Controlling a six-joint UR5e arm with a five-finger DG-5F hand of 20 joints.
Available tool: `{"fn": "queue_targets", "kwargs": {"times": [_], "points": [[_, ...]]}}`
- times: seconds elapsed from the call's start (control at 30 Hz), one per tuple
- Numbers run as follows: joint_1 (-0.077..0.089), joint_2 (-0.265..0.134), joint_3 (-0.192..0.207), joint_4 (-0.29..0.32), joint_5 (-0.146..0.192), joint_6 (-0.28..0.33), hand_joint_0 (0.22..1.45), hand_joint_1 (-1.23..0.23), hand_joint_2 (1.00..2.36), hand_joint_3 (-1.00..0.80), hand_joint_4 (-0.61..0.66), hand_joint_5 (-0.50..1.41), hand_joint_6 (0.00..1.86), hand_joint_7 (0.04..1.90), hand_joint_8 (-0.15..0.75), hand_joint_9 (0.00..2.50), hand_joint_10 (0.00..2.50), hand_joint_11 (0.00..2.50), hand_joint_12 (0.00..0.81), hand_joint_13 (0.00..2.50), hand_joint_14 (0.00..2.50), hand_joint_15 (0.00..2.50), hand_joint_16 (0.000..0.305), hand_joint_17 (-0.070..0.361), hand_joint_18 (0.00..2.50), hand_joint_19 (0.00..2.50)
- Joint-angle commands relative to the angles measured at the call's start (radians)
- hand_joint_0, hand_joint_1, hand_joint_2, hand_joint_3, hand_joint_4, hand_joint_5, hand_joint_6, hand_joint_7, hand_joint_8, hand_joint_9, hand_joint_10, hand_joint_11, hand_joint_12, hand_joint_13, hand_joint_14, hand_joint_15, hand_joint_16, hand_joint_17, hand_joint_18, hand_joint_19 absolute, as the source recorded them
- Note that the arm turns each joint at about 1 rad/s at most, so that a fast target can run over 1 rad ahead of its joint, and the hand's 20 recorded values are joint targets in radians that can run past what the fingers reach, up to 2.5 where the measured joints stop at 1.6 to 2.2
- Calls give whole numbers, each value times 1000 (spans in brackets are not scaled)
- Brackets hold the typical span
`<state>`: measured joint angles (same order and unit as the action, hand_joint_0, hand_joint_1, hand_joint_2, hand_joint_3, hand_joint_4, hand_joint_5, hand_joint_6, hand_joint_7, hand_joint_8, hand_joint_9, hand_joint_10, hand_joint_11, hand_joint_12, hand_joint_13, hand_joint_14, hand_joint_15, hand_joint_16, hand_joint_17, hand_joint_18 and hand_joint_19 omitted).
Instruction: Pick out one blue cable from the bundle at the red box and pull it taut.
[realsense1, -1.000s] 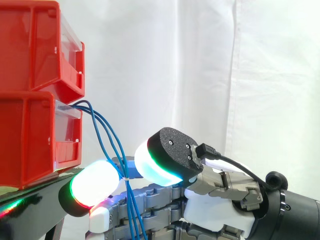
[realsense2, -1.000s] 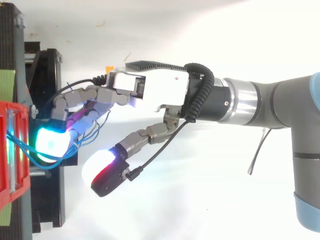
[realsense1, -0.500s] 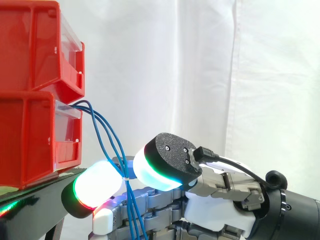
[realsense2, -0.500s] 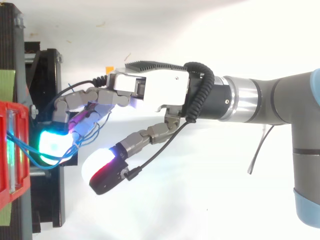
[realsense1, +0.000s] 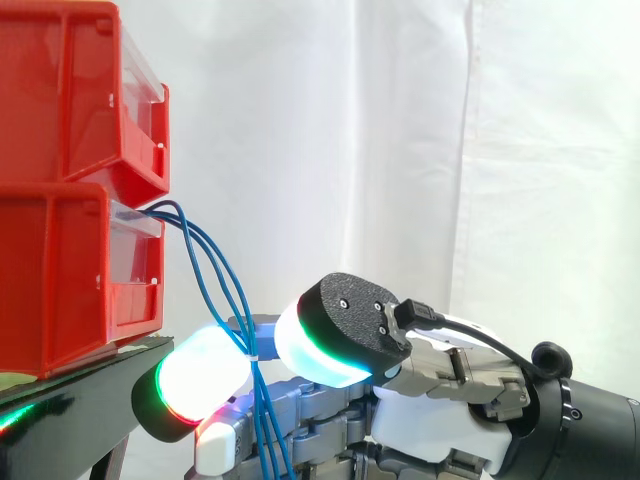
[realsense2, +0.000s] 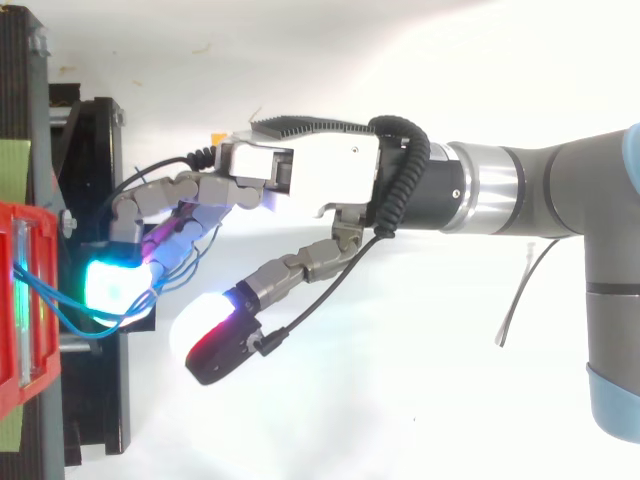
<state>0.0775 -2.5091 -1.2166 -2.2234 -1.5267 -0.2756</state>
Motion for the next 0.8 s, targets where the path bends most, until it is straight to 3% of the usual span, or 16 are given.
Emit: {"fn": "queue_targets", "kwargs": {"times": [0.0, 0.33, 0.63, 0.77], "points": [[2, 1, 0, -2, 2, 1, 550, -683, 1016, -278, 55, -122, 500, 1185, 188, 853, 14, 396, 287, 779, 18, 441, 40, 91, 713, 673], [8, 1, 5, -24, 2, 15, 562, -689, 1016, -262, 56, -128, 526, 1170, 185, 851, 15, 411, 284, 786, 18, 449, 40, 90, 718, 685], [8, 1, 5, -25, 2, 32, 562, -666, 1015, -298, 37, -179, 754, 828, 188, 852, 16, 466, 286, 802, 21, 467, 41, 91, 732, 683], [8, 1, 5, -25, 2, 45, 556, -663, 1013, -322, 37, -194, 834, 767, 188, 859, 18, 472, 286, 805, 19, 473, 41, 92, 737, 681]]}}
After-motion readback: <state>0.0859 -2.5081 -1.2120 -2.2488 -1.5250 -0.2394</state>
